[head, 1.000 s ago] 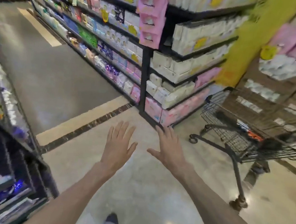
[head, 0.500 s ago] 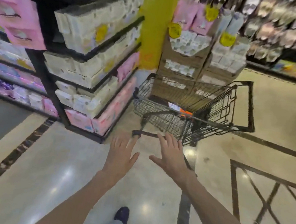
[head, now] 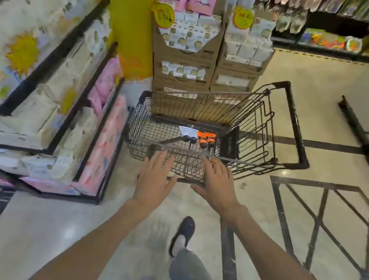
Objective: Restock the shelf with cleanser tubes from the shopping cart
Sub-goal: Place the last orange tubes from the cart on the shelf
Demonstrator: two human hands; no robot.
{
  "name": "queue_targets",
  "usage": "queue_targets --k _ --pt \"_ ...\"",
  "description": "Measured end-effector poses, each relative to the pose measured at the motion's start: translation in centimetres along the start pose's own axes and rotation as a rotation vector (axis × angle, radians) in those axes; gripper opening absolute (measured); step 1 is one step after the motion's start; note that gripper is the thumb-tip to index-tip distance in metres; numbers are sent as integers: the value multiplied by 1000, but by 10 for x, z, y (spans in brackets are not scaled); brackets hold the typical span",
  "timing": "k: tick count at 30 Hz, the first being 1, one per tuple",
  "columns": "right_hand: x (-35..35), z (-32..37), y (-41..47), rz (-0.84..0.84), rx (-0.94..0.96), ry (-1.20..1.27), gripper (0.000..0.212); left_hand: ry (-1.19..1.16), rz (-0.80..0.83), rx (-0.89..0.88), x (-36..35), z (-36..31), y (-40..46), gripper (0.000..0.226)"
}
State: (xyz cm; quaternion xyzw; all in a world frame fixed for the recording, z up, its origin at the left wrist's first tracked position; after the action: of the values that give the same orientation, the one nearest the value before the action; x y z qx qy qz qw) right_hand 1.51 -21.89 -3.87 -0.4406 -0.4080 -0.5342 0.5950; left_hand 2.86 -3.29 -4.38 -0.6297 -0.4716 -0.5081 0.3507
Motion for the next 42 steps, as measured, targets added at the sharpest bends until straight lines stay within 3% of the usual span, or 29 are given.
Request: queue_targets --k 15,26,36,42 --pt "-48 -116 277 179 -162 153 92 -8 273 95 -103 39 290 64" --pt "-156 -185 405 323 -237 170 86 -232 497 284 -271 92 411 65" --pt "-297 -232 451 412 -351 161 89 -541 430 556 -433 137 488 56" --pt "-335 -240 447 427 -420 215 90 -592 385 712 -481 151 497 62"
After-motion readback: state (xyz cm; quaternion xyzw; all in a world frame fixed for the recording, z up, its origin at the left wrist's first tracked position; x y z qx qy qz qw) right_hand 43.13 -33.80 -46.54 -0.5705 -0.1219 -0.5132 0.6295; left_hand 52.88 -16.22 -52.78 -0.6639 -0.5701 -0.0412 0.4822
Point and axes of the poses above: each hand's wrist, its own y-axis towards the middle knuckle, its own x-axis out of the back of the hand, z = x × y, the point moved 9 cm from there along y, towards the middle knuckle, and after that the axes turned 6 degrees about y, right-handed, at the moved point
